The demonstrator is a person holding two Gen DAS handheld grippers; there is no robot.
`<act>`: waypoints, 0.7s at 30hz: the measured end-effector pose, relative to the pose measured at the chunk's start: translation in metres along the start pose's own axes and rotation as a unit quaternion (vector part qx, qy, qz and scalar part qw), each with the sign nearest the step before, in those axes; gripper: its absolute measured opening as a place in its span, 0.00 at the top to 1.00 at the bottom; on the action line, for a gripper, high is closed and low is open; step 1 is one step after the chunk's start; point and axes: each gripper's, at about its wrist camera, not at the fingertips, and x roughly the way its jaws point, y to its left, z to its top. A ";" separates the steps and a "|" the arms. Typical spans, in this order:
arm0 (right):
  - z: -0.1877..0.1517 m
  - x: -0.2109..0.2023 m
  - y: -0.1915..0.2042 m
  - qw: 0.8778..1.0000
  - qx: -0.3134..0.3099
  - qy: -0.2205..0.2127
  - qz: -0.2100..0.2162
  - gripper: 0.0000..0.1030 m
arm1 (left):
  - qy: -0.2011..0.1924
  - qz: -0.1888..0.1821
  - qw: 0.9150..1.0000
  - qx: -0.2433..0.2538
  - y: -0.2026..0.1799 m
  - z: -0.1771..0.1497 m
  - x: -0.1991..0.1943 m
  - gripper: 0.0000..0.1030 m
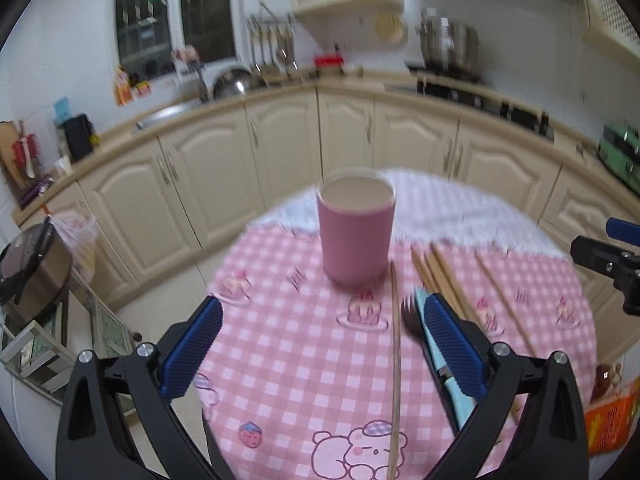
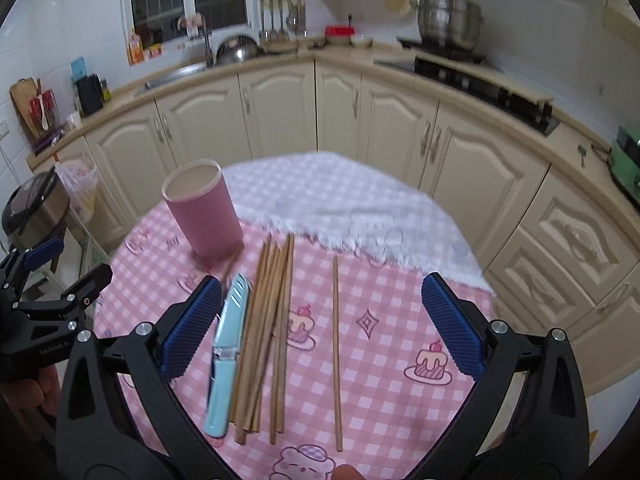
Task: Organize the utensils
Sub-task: 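Lower the right tool and grasp one wooden chopstick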
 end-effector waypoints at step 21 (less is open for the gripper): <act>-0.021 0.116 -0.033 0.983 0.011 0.184 0.018 0.21 | 0.198 -0.042 0.974 0.105 -0.041 -0.022 0.126 0.05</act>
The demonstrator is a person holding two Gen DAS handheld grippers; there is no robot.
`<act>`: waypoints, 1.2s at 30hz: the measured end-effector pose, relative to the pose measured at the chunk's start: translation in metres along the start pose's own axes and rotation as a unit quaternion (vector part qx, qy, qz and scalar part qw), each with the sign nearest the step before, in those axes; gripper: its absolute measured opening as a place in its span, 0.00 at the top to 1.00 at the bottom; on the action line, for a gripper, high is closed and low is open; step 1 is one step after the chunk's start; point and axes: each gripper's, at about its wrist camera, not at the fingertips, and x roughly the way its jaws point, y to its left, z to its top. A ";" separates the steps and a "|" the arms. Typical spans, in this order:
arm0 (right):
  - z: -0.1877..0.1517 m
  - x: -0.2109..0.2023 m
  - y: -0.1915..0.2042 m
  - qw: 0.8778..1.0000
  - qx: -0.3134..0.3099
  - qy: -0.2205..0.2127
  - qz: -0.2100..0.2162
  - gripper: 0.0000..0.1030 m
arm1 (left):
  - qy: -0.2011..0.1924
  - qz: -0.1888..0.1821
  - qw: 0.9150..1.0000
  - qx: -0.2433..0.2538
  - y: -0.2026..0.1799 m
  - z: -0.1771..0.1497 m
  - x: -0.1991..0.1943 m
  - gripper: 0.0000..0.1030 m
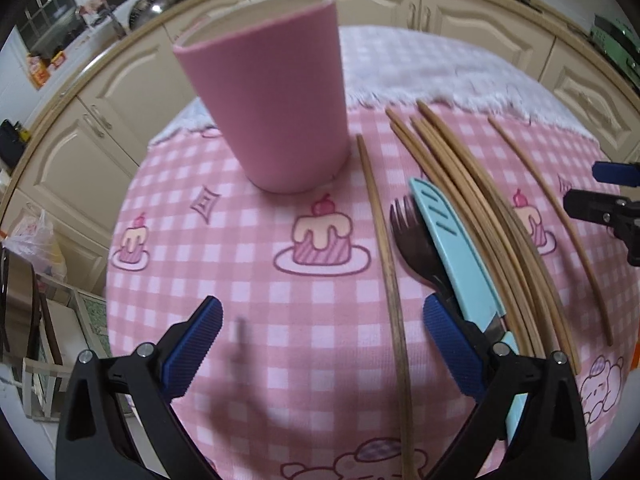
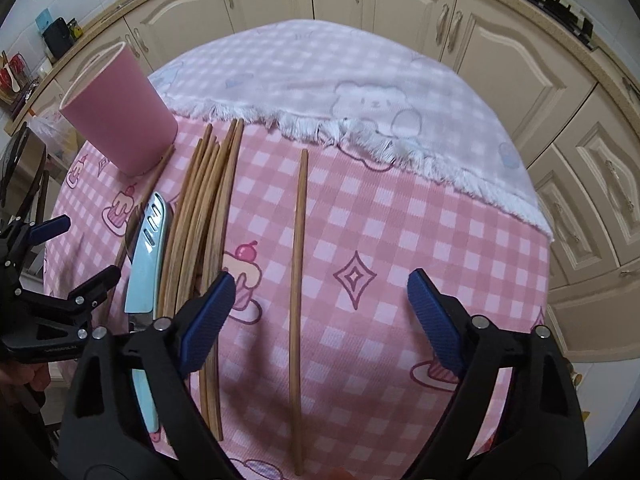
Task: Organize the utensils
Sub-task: 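Lower the right tool and grasp one wooden chopstick, then carry the chopstick with the right tool and drop it into the pink cup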
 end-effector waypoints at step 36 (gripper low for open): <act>0.041 -0.061 -0.007 0.978 0.043 -0.142 0.147 0.95 | -0.178 -0.134 0.975 -0.007 0.030 0.010 -0.113 0.95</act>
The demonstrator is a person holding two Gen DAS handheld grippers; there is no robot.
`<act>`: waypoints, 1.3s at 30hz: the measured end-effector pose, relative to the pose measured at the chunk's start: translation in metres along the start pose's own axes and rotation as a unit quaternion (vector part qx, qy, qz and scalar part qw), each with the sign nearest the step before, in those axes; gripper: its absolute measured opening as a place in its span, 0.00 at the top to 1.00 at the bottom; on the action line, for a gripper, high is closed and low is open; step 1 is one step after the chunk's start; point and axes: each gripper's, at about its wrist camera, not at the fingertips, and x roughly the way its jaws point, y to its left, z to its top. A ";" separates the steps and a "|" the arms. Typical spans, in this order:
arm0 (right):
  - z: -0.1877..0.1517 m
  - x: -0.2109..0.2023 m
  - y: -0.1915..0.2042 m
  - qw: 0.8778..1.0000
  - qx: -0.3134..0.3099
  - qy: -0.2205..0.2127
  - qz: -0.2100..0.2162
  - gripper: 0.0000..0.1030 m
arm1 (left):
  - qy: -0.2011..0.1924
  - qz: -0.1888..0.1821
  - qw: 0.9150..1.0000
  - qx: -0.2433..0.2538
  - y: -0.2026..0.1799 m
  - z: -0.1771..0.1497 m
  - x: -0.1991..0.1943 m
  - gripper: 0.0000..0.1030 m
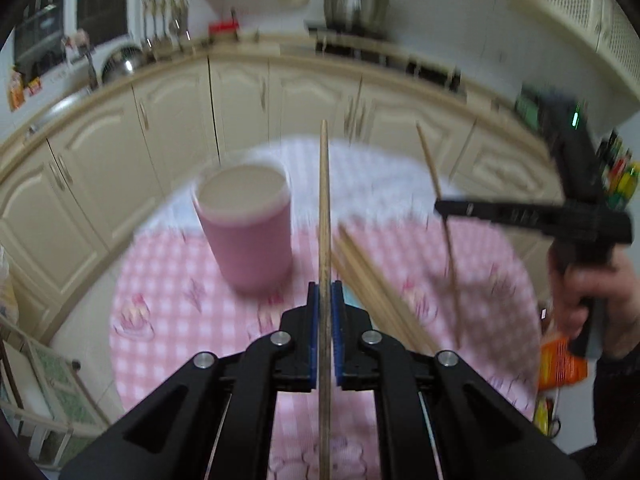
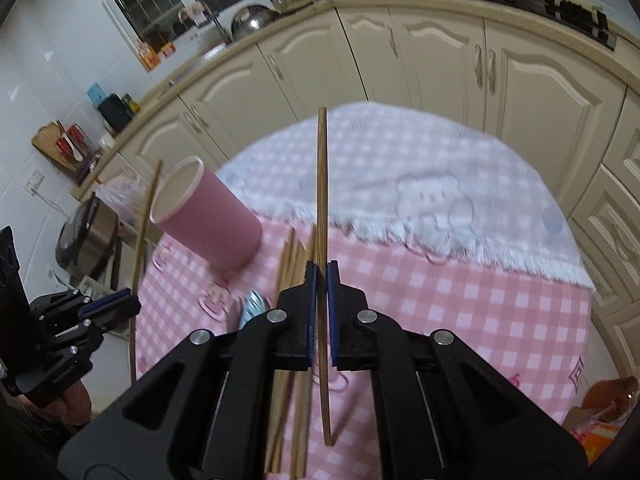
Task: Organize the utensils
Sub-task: 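Carry the chopstick with the right tool and drop it into the pink cup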
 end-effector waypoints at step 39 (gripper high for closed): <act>0.108 0.043 0.105 0.988 -0.061 -0.122 0.077 0.73 | -0.244 0.076 0.961 -0.103 0.070 0.102 0.020 0.71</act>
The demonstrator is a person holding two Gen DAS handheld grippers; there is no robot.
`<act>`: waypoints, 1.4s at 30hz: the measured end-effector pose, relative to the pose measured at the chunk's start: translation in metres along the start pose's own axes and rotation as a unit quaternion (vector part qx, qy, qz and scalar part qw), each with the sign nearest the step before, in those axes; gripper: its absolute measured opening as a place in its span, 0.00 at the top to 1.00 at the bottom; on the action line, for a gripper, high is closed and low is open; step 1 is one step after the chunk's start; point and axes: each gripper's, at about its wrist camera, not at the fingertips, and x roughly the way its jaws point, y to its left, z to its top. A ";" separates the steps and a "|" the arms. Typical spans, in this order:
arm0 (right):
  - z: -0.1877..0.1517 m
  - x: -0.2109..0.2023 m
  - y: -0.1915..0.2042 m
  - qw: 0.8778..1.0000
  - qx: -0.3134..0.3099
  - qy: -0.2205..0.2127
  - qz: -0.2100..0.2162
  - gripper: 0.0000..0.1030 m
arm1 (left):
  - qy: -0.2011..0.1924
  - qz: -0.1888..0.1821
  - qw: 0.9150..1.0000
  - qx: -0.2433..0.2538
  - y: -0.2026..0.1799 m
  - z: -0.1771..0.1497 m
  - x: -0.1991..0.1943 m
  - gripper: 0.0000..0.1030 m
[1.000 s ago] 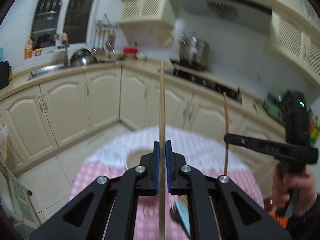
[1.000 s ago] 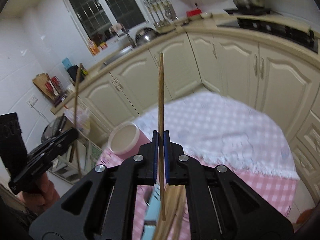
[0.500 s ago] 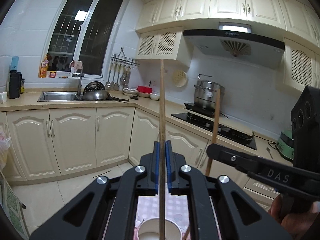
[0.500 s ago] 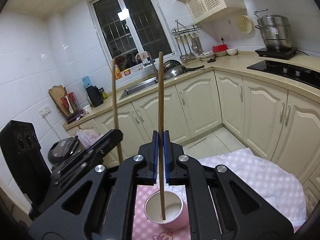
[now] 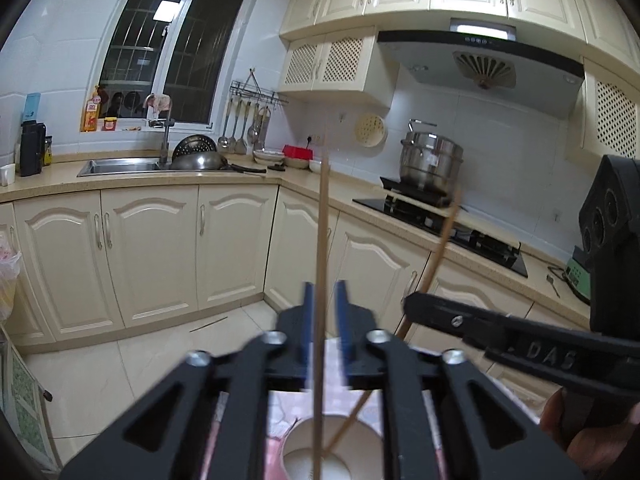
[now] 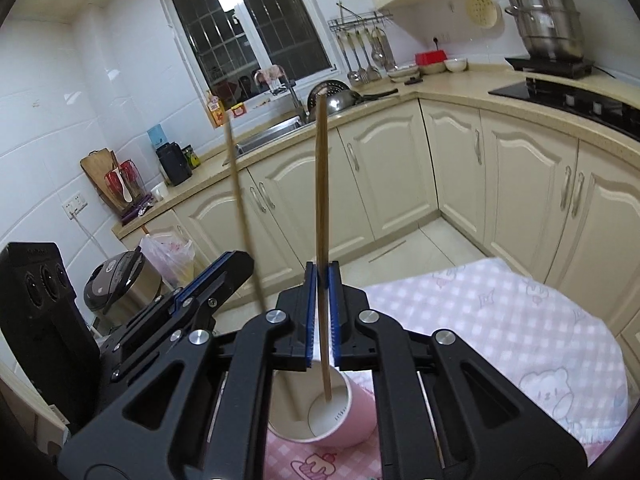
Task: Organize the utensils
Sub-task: 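Carry the chopstick with the right tool and drop it into the pink cup, then lower the left tool toward the dark fork beside the chopsticks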
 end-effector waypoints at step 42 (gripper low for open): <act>-0.049 -0.114 -0.062 0.990 0.044 0.058 -0.117 0.07 | 0.059 0.044 0.997 0.035 -0.031 -0.020 -0.094 0.08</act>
